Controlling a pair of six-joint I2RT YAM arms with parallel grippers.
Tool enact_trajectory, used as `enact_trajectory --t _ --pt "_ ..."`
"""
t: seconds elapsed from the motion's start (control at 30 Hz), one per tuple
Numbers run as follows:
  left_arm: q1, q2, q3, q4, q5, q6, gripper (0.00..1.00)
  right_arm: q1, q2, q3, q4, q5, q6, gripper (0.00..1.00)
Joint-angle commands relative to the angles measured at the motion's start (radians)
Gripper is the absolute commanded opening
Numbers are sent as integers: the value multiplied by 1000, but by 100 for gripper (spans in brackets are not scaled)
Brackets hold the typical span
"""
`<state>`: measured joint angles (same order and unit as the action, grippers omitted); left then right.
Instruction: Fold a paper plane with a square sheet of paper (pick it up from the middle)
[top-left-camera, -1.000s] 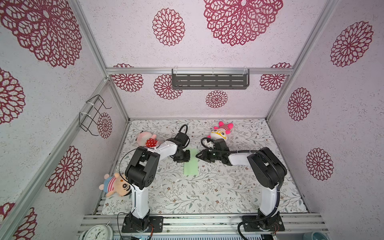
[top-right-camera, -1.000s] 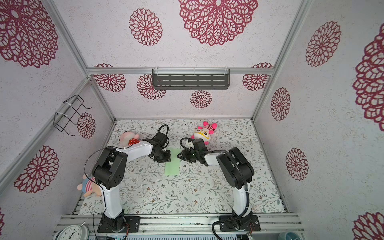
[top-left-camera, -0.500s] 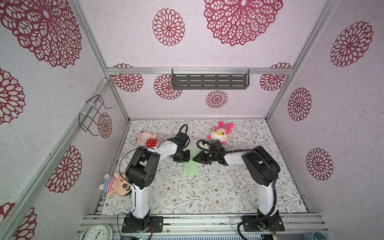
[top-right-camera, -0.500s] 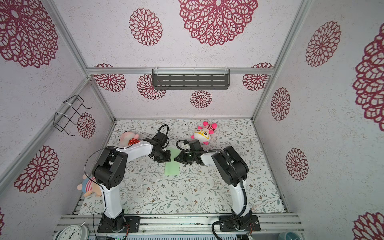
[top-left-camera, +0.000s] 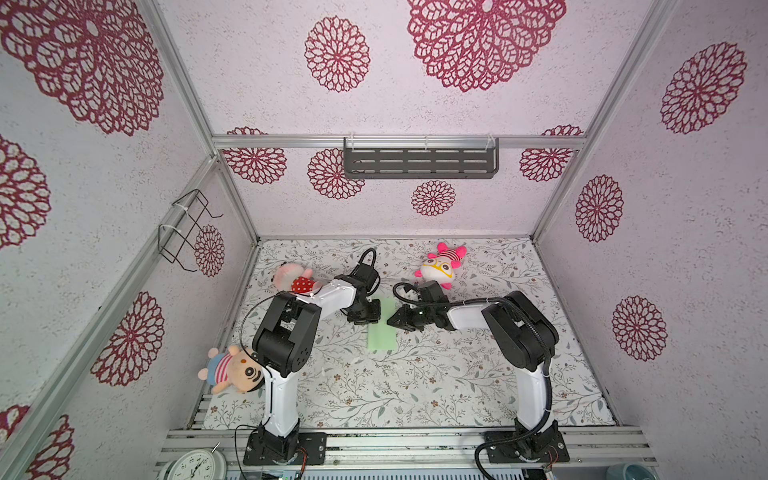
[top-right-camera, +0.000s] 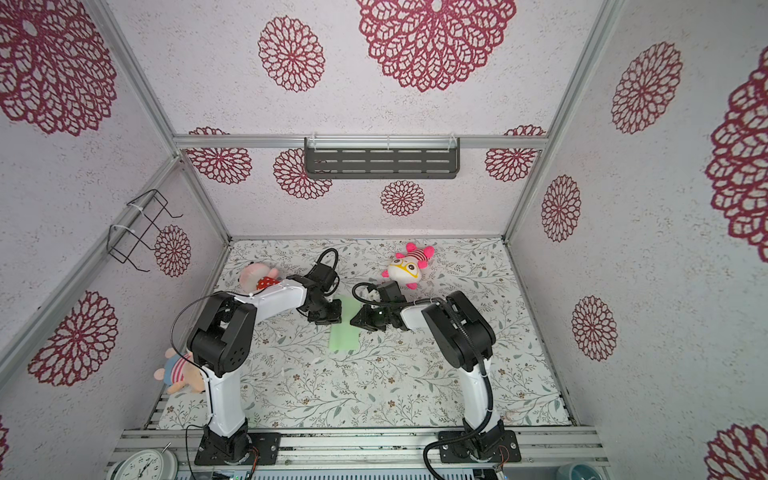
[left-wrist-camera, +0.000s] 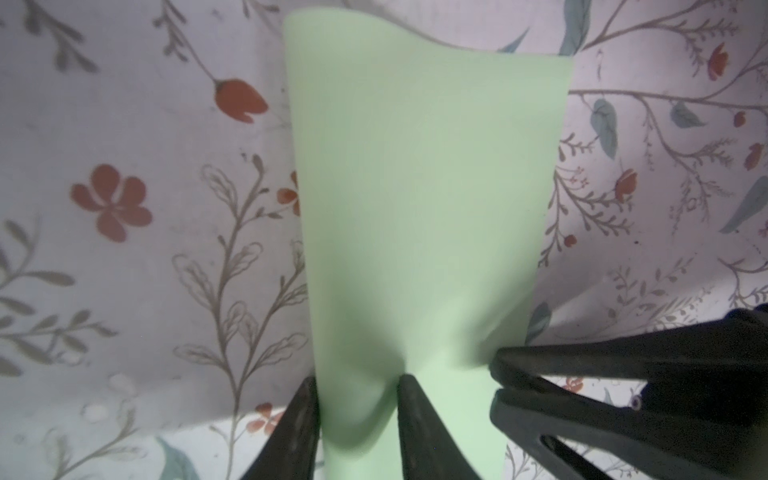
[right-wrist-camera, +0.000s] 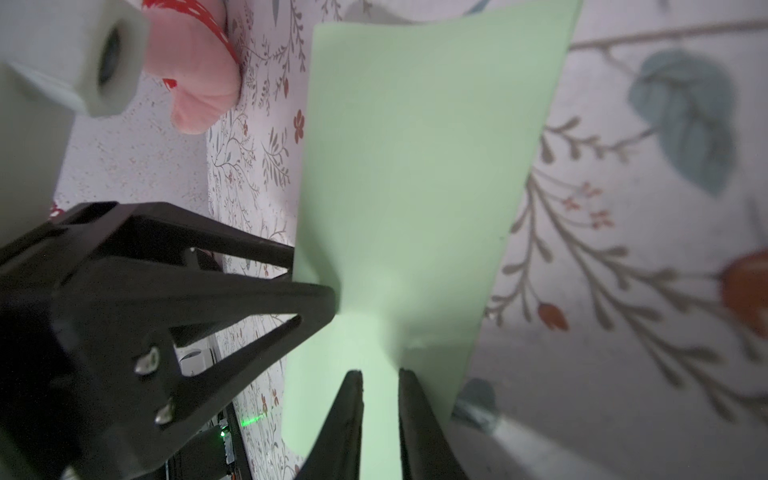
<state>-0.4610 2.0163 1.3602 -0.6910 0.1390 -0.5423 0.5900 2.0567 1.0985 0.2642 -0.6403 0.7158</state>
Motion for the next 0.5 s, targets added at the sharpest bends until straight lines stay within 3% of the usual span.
enact_trajectory --t 0.0,0.23,0.47 --pt "34 5 16 -138 -18 -21 37 5 53 -5 -181 89 -43 20" --pt "101 -199 -4 -7 136 -104 39 5 77 29 -289 148 -56 18" --pt "103 -215 -153 287 365 -220 23 6 85 36 -306 160 -50 18"
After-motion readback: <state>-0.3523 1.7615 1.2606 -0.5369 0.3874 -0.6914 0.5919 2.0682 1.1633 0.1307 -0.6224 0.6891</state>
